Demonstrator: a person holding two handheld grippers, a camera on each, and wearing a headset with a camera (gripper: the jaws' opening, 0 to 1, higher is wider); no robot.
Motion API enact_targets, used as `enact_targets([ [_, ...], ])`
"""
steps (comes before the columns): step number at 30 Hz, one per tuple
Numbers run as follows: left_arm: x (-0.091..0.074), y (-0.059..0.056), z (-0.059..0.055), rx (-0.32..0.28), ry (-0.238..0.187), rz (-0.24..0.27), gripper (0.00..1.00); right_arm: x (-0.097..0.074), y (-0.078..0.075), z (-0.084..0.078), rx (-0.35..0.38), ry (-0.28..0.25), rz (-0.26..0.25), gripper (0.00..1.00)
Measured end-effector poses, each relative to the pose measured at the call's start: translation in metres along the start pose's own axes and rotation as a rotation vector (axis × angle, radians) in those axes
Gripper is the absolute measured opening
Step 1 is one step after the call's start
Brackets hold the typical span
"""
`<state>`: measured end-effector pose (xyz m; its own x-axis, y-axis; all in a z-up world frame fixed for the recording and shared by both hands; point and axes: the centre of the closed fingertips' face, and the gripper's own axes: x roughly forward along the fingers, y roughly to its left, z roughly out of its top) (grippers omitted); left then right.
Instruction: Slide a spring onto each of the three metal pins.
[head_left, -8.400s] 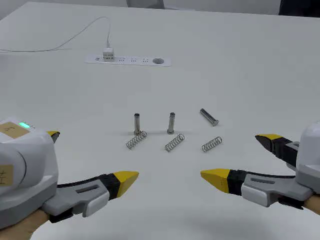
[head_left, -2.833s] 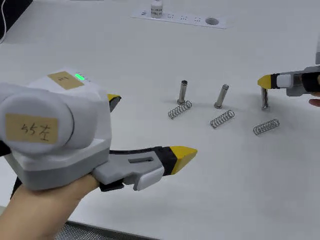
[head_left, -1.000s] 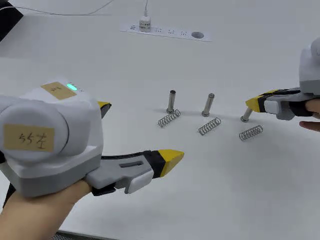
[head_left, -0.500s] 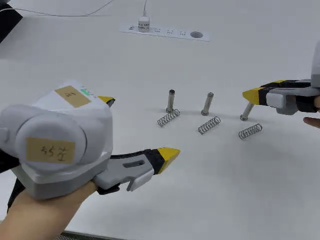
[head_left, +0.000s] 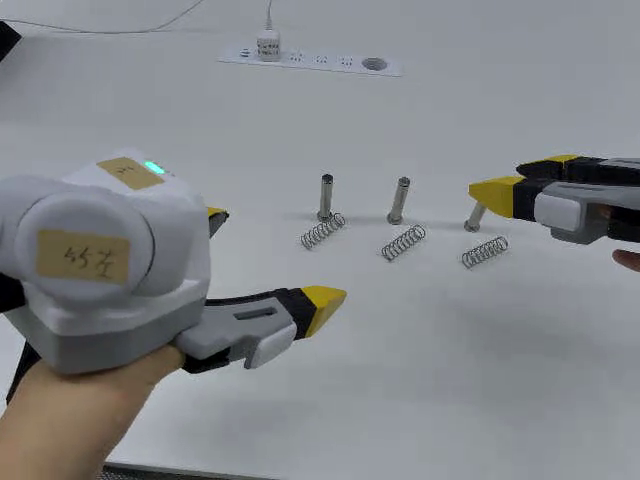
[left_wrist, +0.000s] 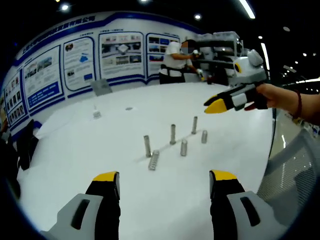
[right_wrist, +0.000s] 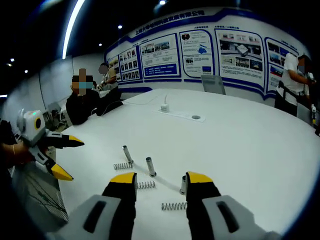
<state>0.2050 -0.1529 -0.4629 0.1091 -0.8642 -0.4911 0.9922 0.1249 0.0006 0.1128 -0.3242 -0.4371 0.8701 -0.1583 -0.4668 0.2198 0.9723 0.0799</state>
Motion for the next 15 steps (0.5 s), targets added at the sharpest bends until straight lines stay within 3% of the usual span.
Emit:
enact_targets([
  [5, 0.007, 0.006, -0.002, 0.007, 0.029, -0.006, 0.67, -0.008, 0.011, 0.002, -0.025, -0.024, 0.023, 0.45],
  [10, 0.019, 0.01, 0.0, 0.057, 0.051, -0.026, 0.61, -0.014, 0.026, 0.0, -0.024, -0.058, 0.056, 0.49],
  [15, 0.033, 0.016, 0.0, 0.082, 0.073, -0.025, 0.57, -0.018, 0.034, -0.004, -0.024, -0.075, 0.056, 0.5],
])
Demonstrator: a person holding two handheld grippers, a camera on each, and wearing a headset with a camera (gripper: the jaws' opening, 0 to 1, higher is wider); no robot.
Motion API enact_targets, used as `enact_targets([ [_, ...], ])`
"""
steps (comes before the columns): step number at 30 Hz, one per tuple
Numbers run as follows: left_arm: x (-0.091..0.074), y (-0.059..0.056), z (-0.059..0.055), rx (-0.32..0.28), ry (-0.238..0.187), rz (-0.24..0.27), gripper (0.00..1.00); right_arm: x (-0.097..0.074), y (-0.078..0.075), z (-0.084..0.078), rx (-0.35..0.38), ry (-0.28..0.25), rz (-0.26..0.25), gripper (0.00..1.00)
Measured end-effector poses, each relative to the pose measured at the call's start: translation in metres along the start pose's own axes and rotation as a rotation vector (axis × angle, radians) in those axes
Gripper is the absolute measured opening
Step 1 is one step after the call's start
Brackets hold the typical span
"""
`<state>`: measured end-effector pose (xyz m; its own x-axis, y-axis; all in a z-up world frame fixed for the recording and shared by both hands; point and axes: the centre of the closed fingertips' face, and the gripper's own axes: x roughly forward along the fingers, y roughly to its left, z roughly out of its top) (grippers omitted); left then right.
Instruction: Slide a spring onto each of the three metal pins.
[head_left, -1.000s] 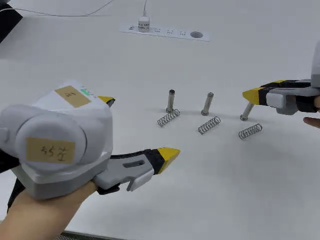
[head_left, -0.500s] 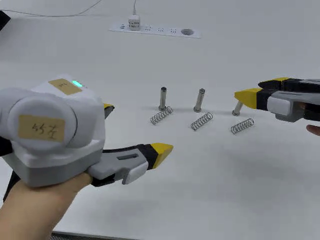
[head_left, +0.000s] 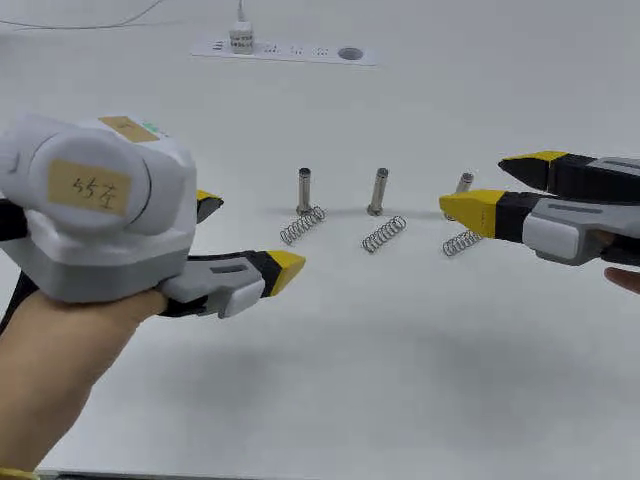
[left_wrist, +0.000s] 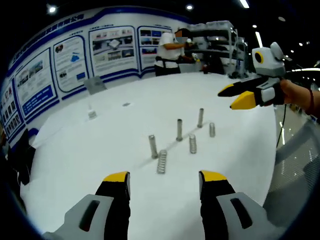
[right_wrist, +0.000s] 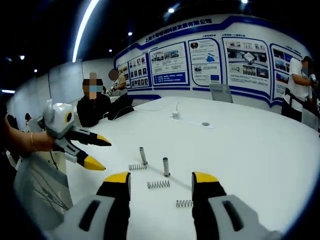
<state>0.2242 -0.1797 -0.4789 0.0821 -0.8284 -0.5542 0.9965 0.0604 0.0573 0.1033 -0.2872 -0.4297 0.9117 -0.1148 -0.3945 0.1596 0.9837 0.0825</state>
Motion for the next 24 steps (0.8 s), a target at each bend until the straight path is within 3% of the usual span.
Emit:
enact_targets([
  [9, 0.023, 0.006, -0.008, 0.012, 0.042, -0.02, 0.47, -0.004, 0.013, -0.009, 0.078, -0.031, -0.008, 0.51],
  [15, 0.037, 0.006, -0.017, 0.007, 0.082, -0.039, 0.41, -0.008, 0.019, -0.011, 0.083, -0.028, -0.022, 0.54],
  [24, 0.051, 0.009, -0.02, 0.033, 0.094, -0.056, 0.32, -0.014, 0.019, -0.013, 0.086, -0.047, -0.028, 0.63],
])
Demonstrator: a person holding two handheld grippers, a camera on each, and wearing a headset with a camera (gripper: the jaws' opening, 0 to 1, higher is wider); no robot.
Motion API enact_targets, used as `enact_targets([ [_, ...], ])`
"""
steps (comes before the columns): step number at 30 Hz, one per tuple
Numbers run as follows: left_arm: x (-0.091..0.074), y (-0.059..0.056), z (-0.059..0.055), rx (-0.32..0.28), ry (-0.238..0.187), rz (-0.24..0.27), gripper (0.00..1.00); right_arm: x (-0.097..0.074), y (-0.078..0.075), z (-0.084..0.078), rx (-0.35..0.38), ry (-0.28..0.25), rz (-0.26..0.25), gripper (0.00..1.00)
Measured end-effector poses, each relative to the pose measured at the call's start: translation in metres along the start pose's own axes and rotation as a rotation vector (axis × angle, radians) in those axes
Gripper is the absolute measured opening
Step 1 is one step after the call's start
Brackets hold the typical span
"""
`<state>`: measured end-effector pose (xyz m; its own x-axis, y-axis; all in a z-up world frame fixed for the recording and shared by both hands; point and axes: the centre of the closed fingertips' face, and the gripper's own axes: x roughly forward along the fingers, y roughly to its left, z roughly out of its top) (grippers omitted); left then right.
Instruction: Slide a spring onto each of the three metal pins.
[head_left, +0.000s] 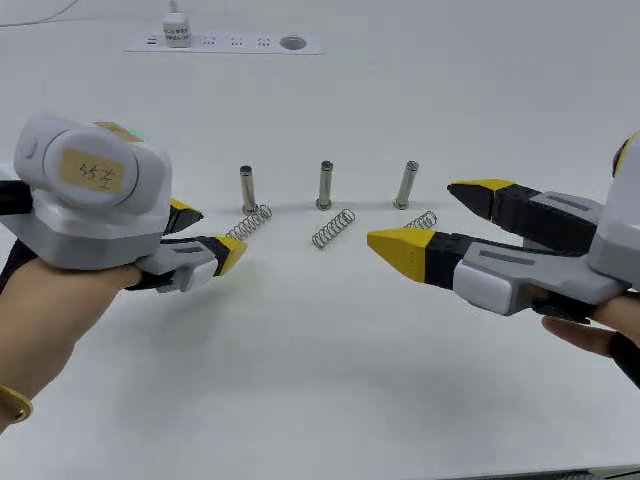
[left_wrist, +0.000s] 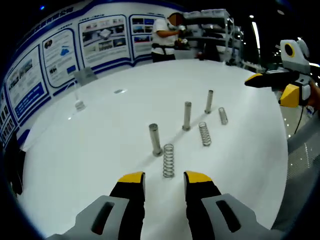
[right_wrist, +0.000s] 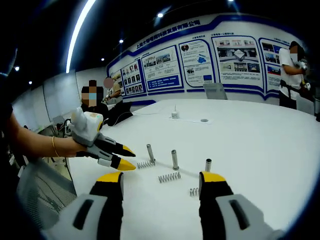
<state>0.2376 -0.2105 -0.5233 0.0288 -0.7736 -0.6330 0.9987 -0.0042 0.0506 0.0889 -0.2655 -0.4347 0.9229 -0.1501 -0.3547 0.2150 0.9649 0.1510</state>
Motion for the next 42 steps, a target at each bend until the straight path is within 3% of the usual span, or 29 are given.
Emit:
enact_targets([
  [11, 0.013, -0.003, -0.003, -0.016, 0.017, -0.034, 0.25, -0.002, -0.003, -0.009, -0.004, -0.003, -0.009, 0.69],
  [13, 0.015, -0.006, -0.003, -0.061, 0.015, -0.057, 0.24, -0.003, -0.004, -0.01, -0.011, -0.001, -0.016, 0.69],
  [28, 0.02, -0.002, -0.006, -0.007, 0.042, -0.051, 0.12, -0.006, -0.015, -0.012, 0.004, 0.002, -0.06, 0.68],
  [34, 0.019, -0.002, -0.006, 0.018, 0.048, -0.075, 0.1, -0.005, -0.015, -0.015, 0.003, 0.018, -0.061, 0.68],
  [39, 0.016, -0.002, -0.009, 0.016, 0.061, -0.063, 0.1, -0.005, -0.016, -0.015, 0.012, 0.017, -0.067, 0.68],
  [42, 0.01, -0.001, -0.007, 0.0, 0.033, -0.046, 0.1, -0.005, -0.015, -0.014, 0.031, 0.007, -0.06, 0.67],
])
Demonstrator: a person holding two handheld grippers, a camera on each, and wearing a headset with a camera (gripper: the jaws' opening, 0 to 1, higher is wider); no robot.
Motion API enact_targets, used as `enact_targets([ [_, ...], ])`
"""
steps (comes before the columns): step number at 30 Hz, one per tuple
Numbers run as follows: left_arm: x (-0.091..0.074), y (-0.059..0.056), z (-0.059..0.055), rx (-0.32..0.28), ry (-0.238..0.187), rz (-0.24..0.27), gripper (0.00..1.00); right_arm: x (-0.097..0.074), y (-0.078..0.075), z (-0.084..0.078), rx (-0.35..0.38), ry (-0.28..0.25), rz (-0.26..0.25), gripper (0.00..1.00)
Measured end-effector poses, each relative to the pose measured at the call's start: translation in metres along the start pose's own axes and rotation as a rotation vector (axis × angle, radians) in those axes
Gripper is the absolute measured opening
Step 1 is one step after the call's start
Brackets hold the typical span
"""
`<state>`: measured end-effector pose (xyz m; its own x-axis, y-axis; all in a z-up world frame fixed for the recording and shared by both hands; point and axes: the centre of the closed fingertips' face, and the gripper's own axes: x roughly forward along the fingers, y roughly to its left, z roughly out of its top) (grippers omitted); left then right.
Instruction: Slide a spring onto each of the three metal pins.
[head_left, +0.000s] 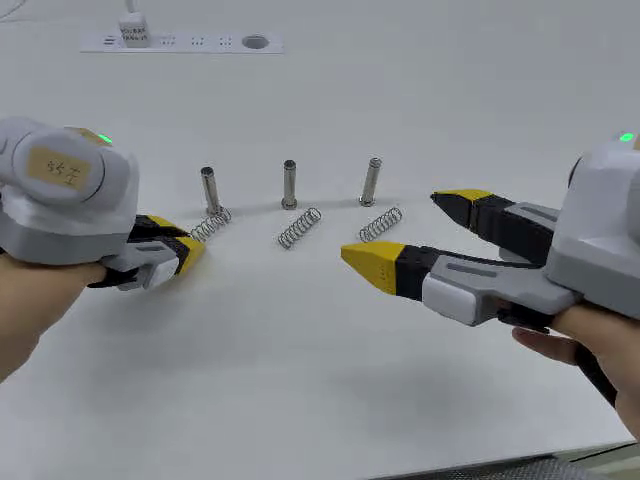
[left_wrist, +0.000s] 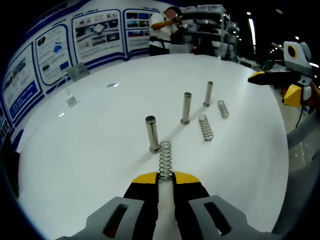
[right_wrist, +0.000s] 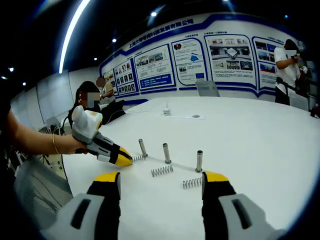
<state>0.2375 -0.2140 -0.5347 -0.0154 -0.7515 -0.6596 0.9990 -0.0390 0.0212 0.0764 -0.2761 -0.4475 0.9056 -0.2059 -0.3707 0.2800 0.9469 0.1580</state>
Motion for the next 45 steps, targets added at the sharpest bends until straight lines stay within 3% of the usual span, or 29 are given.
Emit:
enact_targets([
  [6, -0.017, -0.005, 0.01, -0.052, -0.067, -0.002, 0.09, 0.002, 0.007, 0.005, 0.04, -0.016, 0.025, 0.64],
  [9, -0.025, -0.011, 0.019, -0.075, -0.105, -0.018, 0.09, 0.005, 0.014, 0.012, 0.039, -0.028, 0.045, 0.63],
  [12, -0.036, -0.018, 0.032, -0.14, -0.175, -0.034, 0.09, 0.009, 0.022, 0.024, 0.064, -0.06, 0.072, 0.61],
  [15, -0.043, -0.025, 0.038, -0.164, -0.207, -0.048, 0.09, 0.014, 0.028, 0.034, 0.101, -0.086, 0.094, 0.59],
  [27, -0.075, -0.057, 0.068, -0.157, -0.379, -0.116, 0.1, 0.031, 0.057, 0.056, 0.169, -0.123, 0.198, 0.46],
  [35, -0.088, -0.07, 0.077, -0.147, -0.45, -0.144, 0.1, 0.036, 0.071, 0.064, 0.305, -0.144, 0.27, 0.35],
  [45, -0.093, -0.079, 0.085, -0.142, -0.523, -0.186, 0.1, 0.042, 0.078, 0.063, 0.428, -0.142, 0.316, 0.26],
])
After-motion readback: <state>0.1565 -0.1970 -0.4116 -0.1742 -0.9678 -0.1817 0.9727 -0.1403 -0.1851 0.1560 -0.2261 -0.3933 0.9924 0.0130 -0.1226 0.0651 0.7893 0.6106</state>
